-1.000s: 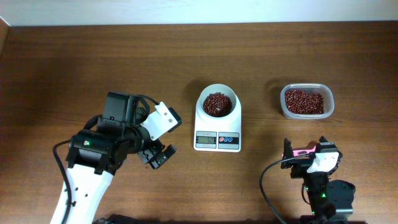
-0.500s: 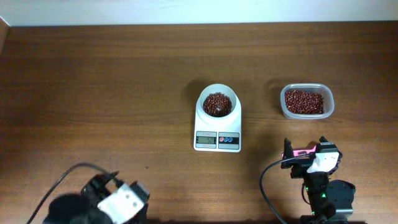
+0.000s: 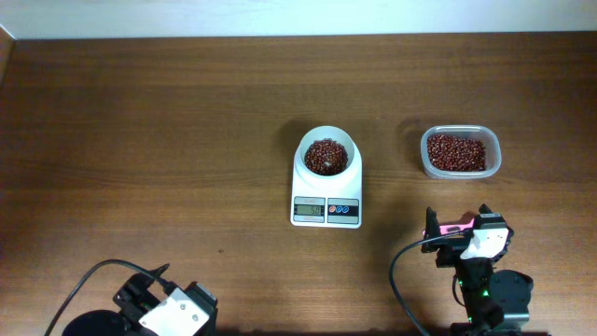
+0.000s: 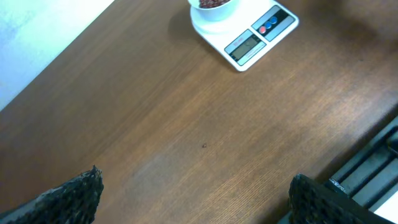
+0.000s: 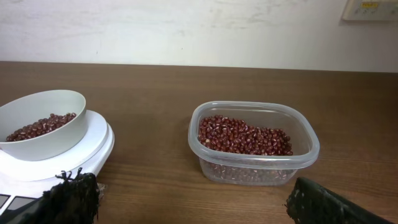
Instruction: Scoop and weigh 50g on scale
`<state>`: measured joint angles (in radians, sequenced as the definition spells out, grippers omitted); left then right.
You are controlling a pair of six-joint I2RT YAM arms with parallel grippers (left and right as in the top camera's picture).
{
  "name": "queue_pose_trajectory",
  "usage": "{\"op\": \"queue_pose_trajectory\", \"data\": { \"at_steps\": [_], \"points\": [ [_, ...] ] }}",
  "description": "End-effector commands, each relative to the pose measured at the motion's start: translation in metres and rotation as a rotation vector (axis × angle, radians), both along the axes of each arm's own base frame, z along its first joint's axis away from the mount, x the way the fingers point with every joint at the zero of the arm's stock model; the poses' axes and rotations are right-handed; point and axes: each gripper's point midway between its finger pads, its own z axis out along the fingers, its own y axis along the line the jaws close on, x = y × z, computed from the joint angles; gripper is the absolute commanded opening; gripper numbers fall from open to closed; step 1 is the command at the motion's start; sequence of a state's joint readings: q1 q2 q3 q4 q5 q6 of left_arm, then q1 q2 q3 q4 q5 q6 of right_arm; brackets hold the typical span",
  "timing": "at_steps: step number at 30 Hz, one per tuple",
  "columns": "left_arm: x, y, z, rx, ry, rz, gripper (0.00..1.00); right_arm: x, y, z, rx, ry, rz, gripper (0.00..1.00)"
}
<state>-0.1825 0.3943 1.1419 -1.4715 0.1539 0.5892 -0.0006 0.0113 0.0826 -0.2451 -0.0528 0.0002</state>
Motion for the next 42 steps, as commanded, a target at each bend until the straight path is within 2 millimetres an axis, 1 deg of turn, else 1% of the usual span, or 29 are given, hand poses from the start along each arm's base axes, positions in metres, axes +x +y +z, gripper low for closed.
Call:
{"op": "queue_pose_trajectory", "data": {
  "at_steps": [1, 5, 11, 16, 18, 20, 26, 27, 28, 29, 30, 31, 32, 33, 34, 35, 36, 37, 38, 39, 41, 42],
  "points": [
    [-0.004, 0.007, 0.005, -0.008, -0.009, 0.066, 0.99, 0.0, 0.0, -0.002, 0.009, 0.001, 0.002, 0.99],
    [-0.009, 0.008, 0.007, -0.013, -0.04, 0.069, 0.99, 0.0, 0.0, -0.002, 0.009, 0.001, 0.002, 0.99],
    [-0.045, 0.012, 0.018, -0.049, -0.262, 0.068, 0.99, 0.0, 0.0, -0.002, 0.009, 0.001, 0.002, 0.99],
    [-0.047, 0.017, 0.018, -0.036, -0.282, 0.175, 0.99, 0.0, 0.0, -0.002, 0.009, 0.001, 0.002, 0.99],
    [-0.062, 0.007, 0.015, 0.008, -0.335, 0.078, 0.99, 0.0, 0.0, -0.002, 0.009, 0.001, 0.002, 0.99],
    [-0.072, 0.007, 0.015, 0.005, -0.381, 0.078, 0.99, 0.0, 0.0, -0.002, 0.009, 0.001, 0.002, 0.99],
    [-0.072, 0.007, 0.015, 0.006, -0.381, 0.08, 0.99, 0.0, 0.0, -0.002, 0.009, 0.001, 0.002, 0.99],
    [-0.068, 0.007, 0.016, 0.005, -0.386, 0.08, 0.99, 0.0, 0.0, -0.002, 0.009, 0.001, 0.002, 0.99],
    [-0.056, 0.004, 0.021, -0.006, -0.413, 0.063, 0.99, 0.0, 0.0, -0.002, 0.009, 0.001, 0.002, 0.99],
    [-0.041, 0.001, 0.032, -0.017, -0.473, 0.048, 0.99, 0.0, 0.0, -0.002, 0.009, 0.001, 0.002, 0.99],
    [-0.025, 0.001, 0.032, -0.018, -0.491, 0.048, 0.99, 0.0, 0.0, -0.002, 0.009, 0.001, 0.002, 0.99],
    [-0.013, 0.0, 0.026, -0.02, -0.487, 0.043, 0.99, 0.0, 0.0, -0.002, 0.009, 0.001, 0.002, 0.99],
    [0.008, -0.003, 0.017, -0.029, -0.487, 0.027, 0.99, 0.0, 0.0, -0.002, 0.009, 0.001, 0.002, 0.99],
    [0.022, -0.004, 0.01, -0.037, -0.486, 0.031, 0.99, 0.0, 0.0, -0.002, 0.009, 0.001, 0.002, 0.99],
    [0.047, -0.004, -0.006, -0.039, -0.488, 0.032, 0.99, 0.0, 0.0, -0.002, 0.009, 0.001, 0.002, 0.99],
    [0.067, -0.004, -0.017, -0.076, -0.494, 0.053, 0.99, 0.0, 0.0, -0.002, 0.009, 0.001, 0.002, 0.99],
    [0.083, -0.003, -0.024, -0.135, -0.503, 0.084, 0.99, 0.0, 0.0, -0.002, 0.009, 0.001, 0.002, 0.99],
    [0.095, -0.002, -0.031, -0.178, -0.511, 0.11, 0.99, 0.0, 0.0, -0.002, 0.009, 0.001, 0.002, 0.99],
    [0.108, -0.003, -0.043, -0.194, -0.526, 0.115, 0.99, 0.0, 0.0, -0.002, 0.009, 0.001, 0.002, 0.99],
    [0.115, -0.002, -0.052, -0.194, -0.532, 0.116, 0.99, 0.0, 0.0, -0.002, 0.009, 0.001, 0.002, 0.99],
    [0.121, -0.001, -0.07, -0.189, -0.504, 0.125, 0.99, 0.0, 0.0, -0.002, 0.009, 0.001, 0.002, 0.99],
    [0.126, 0.005, -0.076, -0.208, -0.495, 0.177, 0.99, 0.0, 0.0, -0.002, 0.009, 0.001, 0.002, 0.99]
  ]
}}
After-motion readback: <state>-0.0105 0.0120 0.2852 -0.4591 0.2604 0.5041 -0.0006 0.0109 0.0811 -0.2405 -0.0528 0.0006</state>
